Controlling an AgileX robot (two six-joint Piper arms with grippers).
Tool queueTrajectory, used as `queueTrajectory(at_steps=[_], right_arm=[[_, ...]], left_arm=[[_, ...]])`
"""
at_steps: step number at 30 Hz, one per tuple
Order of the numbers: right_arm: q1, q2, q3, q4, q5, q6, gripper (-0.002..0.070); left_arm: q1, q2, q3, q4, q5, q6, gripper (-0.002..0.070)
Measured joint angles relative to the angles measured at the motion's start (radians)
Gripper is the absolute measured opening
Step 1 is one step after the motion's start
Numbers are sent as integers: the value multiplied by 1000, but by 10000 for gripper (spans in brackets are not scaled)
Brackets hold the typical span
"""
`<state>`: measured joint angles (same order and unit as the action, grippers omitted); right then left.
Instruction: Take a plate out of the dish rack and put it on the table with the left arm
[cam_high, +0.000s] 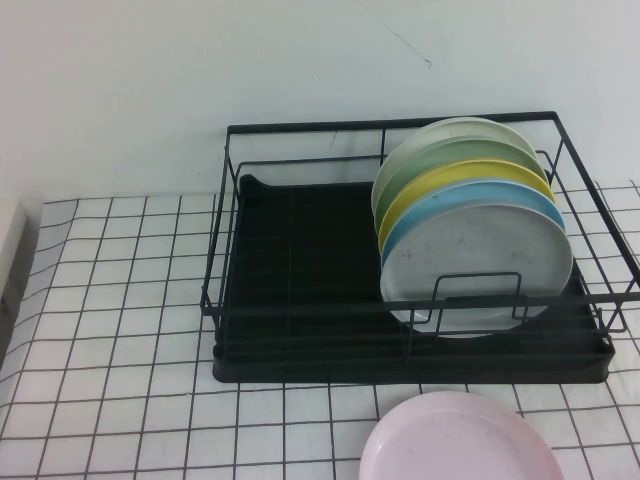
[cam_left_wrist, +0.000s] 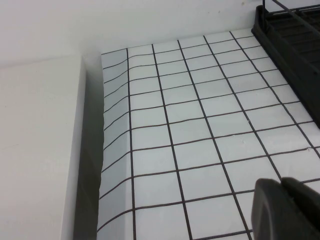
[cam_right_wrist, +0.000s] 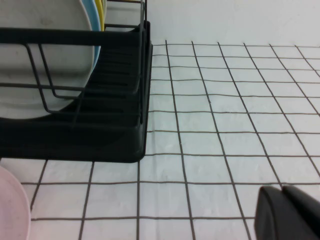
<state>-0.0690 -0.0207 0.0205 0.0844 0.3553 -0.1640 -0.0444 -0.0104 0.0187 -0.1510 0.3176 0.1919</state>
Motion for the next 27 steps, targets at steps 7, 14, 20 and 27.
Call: queueTrajectory(at_steps=[7, 14, 20, 27], right_arm=[[0, 0, 0, 0, 0, 0, -1], [0, 0, 0, 0, 0, 0, -1], [0, 0, 0, 0, 0, 0, -1], [0, 0, 0, 0, 0, 0, -1]], left_arm=[[0, 0, 0, -4, 0, 4, -3], [0, 0, 0, -99, -14, 2, -3], [0, 0, 0, -108, -14, 2, -3], [0, 0, 0, -108, -14, 2, -3]])
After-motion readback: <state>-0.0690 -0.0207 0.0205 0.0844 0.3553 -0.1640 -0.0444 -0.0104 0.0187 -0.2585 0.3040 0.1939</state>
